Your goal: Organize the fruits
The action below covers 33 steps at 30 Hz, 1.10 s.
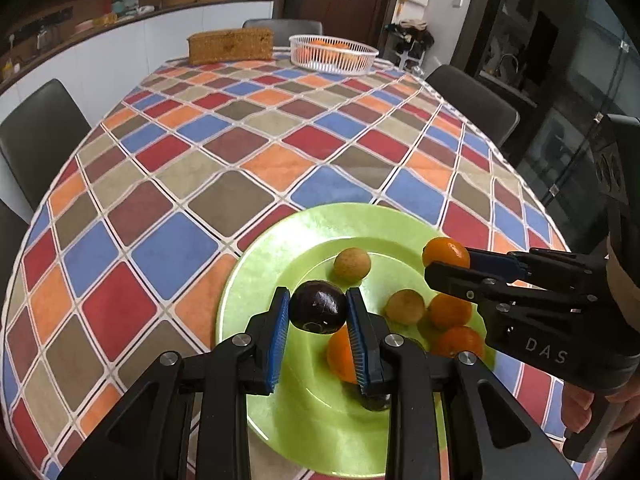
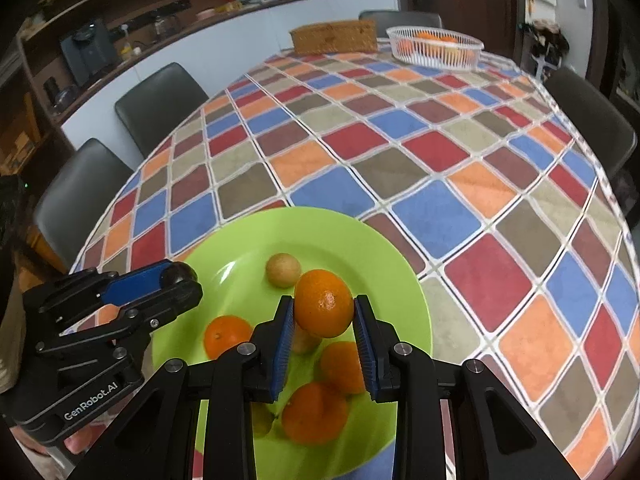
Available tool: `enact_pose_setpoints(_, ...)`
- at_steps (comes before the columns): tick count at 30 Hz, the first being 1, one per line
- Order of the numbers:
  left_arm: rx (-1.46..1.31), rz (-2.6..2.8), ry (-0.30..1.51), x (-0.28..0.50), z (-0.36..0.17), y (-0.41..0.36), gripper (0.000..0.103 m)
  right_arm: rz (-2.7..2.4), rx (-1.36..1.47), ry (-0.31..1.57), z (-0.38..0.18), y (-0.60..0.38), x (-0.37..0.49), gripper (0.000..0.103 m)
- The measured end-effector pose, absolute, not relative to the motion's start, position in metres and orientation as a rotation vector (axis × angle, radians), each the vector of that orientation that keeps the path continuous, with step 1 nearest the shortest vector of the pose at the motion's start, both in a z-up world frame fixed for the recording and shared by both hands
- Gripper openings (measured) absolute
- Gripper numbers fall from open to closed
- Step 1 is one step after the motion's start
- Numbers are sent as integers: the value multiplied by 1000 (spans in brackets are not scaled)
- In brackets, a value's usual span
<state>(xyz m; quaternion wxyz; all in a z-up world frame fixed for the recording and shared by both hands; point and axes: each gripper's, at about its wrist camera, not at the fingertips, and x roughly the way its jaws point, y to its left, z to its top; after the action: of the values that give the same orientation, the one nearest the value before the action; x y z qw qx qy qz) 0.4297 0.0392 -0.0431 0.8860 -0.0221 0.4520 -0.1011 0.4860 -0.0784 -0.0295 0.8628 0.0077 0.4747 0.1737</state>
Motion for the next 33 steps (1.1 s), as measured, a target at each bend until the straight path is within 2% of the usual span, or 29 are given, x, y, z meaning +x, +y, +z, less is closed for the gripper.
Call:
enact_pose_setpoints(6,-14,-211,952,433,-48,34,29,355,49,1019,-39,-83,493,31)
enact_pose_setpoints(10,-17,-210,940,426,-43,35,33,346,42,1012,-37,-84,490,38)
enact_pose_setpoints(16,14,-184,883,400,-23,35,36,331,25,961,-23,-90,468,38)
enact_pose_setpoints(17,21,-181,869,395,-20,35,37,326,20,951,-21,-91,464,42)
enact_pose_setpoints(22,22,-182,804,365,2,33,47,306,-14,866,0,-96,430,48)
enact_pose_setpoints(25,5,-168,772,347,14,34,54,301,-13,820,13,-101,409,55)
enact_pose_setpoints(28,2,-148,733,327,27,34,60,286,-29,766,27,-104,386,57)
enact_pose_setpoints(31,29,-135,695,307,36,30,64,272,-34,715,40,-107,362,65)
enact_pose_setpoints(33,40,-136,671,294,41,27,68,257,-42,680,48,-109,343,66)
